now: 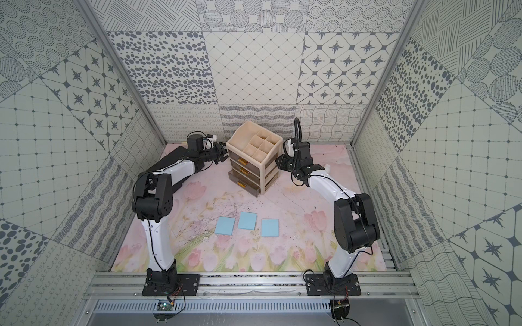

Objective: Please put the sticky notes in the drawer by color
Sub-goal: Adjust the storage box at the center of the board.

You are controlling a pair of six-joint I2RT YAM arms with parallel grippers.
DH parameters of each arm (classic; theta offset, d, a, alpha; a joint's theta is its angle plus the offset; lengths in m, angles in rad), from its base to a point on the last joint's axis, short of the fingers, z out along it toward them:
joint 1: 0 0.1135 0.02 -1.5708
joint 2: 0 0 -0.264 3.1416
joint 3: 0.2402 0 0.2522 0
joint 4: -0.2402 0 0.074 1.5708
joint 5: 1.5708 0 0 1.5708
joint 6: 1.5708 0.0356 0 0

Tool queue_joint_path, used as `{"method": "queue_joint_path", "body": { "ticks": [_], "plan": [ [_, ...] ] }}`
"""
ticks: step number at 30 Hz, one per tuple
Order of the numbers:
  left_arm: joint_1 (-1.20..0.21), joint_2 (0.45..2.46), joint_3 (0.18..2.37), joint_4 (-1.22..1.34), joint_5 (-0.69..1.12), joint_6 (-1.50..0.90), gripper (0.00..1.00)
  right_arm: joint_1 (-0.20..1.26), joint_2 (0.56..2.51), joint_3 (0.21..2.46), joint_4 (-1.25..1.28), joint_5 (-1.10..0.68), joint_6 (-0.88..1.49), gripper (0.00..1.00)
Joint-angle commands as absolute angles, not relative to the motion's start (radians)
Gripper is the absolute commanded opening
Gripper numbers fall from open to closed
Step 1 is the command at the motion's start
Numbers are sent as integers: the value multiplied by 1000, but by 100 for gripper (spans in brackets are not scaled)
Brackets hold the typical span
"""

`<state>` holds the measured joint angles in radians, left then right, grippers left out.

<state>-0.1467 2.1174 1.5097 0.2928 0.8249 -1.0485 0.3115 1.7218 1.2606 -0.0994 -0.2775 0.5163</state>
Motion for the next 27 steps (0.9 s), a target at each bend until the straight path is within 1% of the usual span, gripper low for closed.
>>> {"method": "queue_joint_path", "body": {
  "ticks": [1, 6, 13, 17, 22, 27],
  "plan": [
    [-171, 2049, 1409, 377, 923, -1013, 44, 309, 1763, 1300, -63, -302, 501, 27],
    [-193, 1962, 1277, 418, 920, -1023, 44, 305, 1783, 1322, -69, -317, 499, 28],
    [-248, 1875, 1175, 426, 916, -1026, 44, 304, 1799, 1331, -68, -334, 504, 28],
    [-256, 1811, 1139, 349, 874, -977, 44, 301, 1800, 1332, -78, -338, 500, 28],
    [-248, 1756, 1158, 144, 807, -866, 45, 292, 1760, 1317, -97, -304, 480, 29],
    [-213, 1662, 1093, 41, 706, -847, 51, 237, 1616, 1226, -104, -216, 475, 31]
  ]
}}
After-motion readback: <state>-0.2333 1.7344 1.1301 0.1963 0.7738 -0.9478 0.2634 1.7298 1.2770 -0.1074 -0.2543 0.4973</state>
